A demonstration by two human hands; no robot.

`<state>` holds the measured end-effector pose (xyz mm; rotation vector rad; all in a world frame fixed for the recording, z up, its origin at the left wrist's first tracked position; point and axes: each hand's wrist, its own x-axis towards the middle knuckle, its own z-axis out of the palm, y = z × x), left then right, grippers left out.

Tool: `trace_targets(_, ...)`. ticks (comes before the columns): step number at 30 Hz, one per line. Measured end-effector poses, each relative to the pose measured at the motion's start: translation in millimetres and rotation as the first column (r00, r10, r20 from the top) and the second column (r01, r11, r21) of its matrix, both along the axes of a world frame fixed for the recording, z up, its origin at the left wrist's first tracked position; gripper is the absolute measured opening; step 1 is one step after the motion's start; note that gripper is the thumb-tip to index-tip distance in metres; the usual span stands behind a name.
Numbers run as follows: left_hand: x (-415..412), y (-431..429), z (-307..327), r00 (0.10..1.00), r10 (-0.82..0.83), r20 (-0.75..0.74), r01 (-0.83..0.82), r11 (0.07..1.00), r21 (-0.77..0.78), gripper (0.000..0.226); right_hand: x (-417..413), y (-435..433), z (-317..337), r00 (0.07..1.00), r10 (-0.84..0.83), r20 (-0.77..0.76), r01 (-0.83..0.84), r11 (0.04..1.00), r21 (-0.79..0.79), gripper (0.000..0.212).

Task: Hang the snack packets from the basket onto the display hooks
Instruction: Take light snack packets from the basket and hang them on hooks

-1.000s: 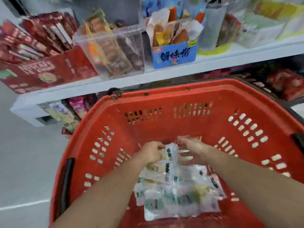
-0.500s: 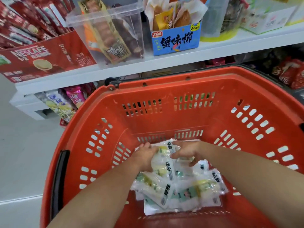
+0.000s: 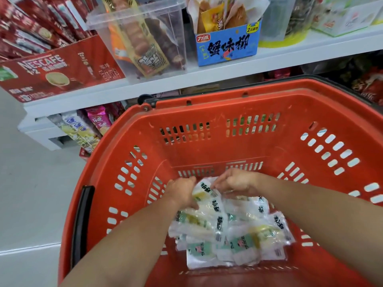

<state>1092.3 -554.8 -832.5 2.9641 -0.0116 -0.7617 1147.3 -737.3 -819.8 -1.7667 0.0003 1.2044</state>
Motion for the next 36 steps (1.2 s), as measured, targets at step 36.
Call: trace_targets(36, -2, -6, 211, 0.796, 0.594, -0.118, -0.233, 0.121, -0.965, 0.027, -29, -80, 174, 0.787, -0.301, 0.539, 0.154, 0.941, 0.301, 0.028)
